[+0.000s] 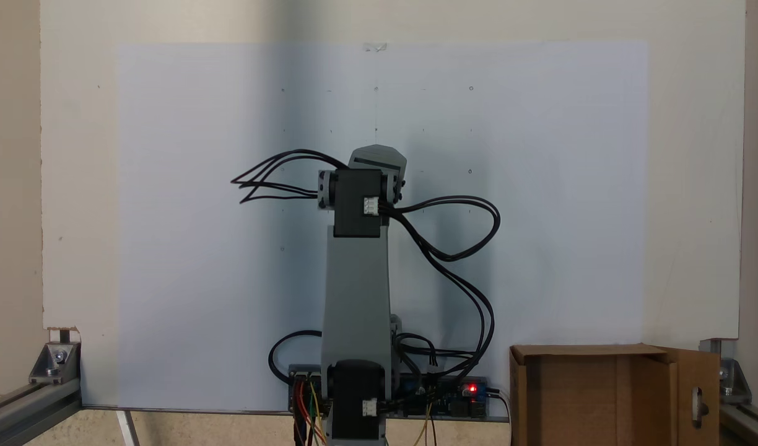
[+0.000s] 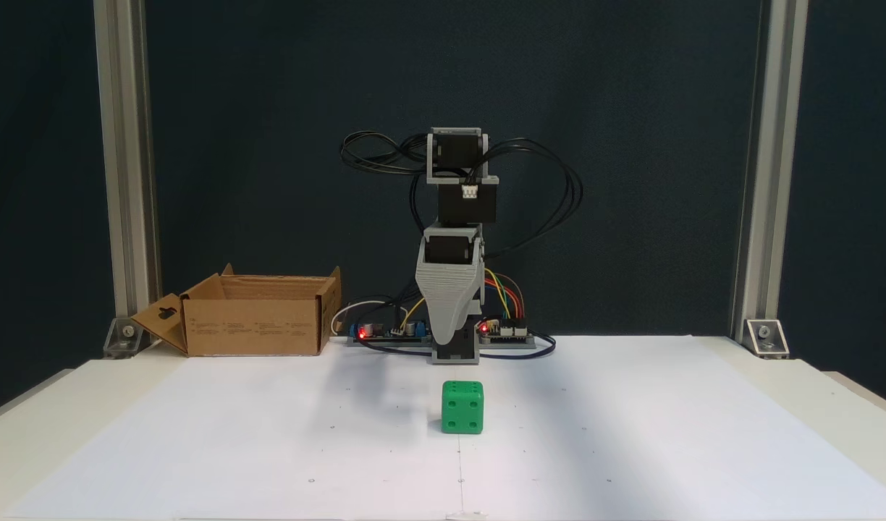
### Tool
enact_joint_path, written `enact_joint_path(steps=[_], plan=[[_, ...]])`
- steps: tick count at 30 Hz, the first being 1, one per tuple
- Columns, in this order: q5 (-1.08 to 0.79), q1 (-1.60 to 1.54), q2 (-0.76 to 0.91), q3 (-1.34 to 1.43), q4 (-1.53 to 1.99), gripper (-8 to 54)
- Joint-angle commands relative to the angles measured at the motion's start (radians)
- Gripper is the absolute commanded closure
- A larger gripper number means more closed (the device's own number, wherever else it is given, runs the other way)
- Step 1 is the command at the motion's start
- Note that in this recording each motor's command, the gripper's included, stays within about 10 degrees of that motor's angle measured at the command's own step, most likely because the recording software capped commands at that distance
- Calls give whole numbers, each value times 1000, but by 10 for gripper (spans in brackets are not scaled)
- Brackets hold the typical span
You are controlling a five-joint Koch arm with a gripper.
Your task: Grasp a green dice and put it in the bin.
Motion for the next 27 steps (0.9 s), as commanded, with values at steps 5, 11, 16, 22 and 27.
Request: enact_joint_path(steps=[5, 11, 16, 22, 27], plan=[[54, -15, 12, -54, -6, 47], [54, -32, 0, -54, -44, 47], [52, -34, -21, -54, -100, 47], [54, -46, -32, -54, -112, 46], [55, -66, -35, -54, -114, 46]])
